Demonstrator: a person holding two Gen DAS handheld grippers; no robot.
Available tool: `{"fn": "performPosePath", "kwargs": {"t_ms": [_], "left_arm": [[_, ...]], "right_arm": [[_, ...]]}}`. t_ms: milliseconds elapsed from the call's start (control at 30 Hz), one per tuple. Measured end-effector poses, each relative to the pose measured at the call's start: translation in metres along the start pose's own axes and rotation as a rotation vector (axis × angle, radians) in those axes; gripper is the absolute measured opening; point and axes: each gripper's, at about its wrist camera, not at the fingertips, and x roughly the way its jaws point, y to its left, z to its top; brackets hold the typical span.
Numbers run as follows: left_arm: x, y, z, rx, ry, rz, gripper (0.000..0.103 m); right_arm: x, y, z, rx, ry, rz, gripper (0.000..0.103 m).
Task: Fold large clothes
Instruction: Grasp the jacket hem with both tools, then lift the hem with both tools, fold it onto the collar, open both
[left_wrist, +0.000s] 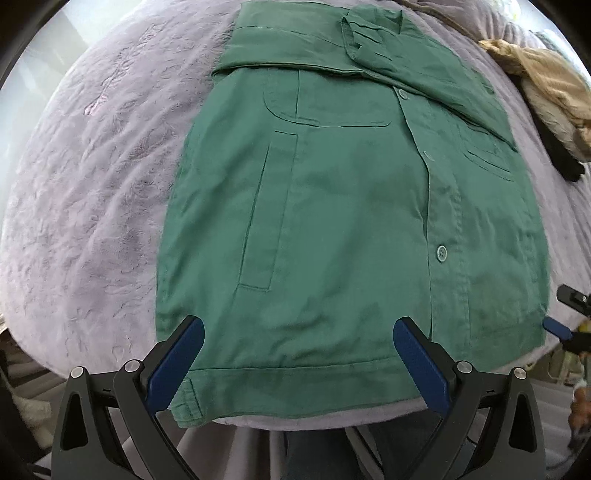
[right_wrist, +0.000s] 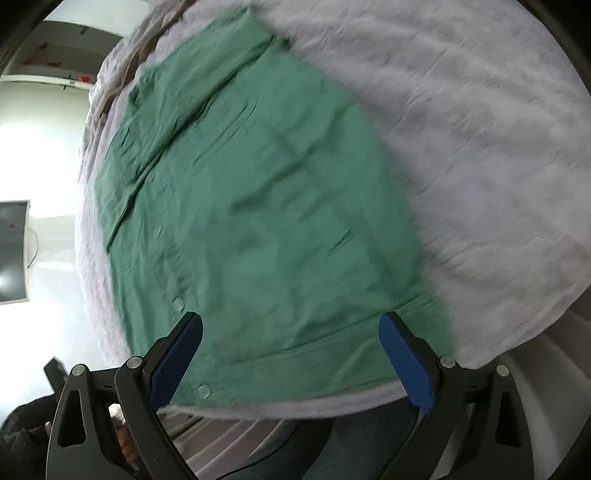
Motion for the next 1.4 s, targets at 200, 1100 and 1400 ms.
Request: {"fn": "performPosePath", "kwargs": {"t_ms": [200, 1100, 1400], "left_arm": [[0.002, 0.057, -0.003, -0.077, -0.031, -0.002, 0.103], [0.045, 0.066, -0.025, -0.096, 0.109, -0.248, 0.081], [0.003, 0.070, -0.016, -0.117, 0.046, -0.377, 0.015]], "right_arm": [[-0.008, -0.046, 0.019, 0.068, -0.072, -0.011, 0.097], [0.045, -0.035, -0.017, 0.184, 0.096, 0.326, 0.045], [0.024, -0.007, 0.007, 0.192, 0.079, 0.535, 0.010]]}}
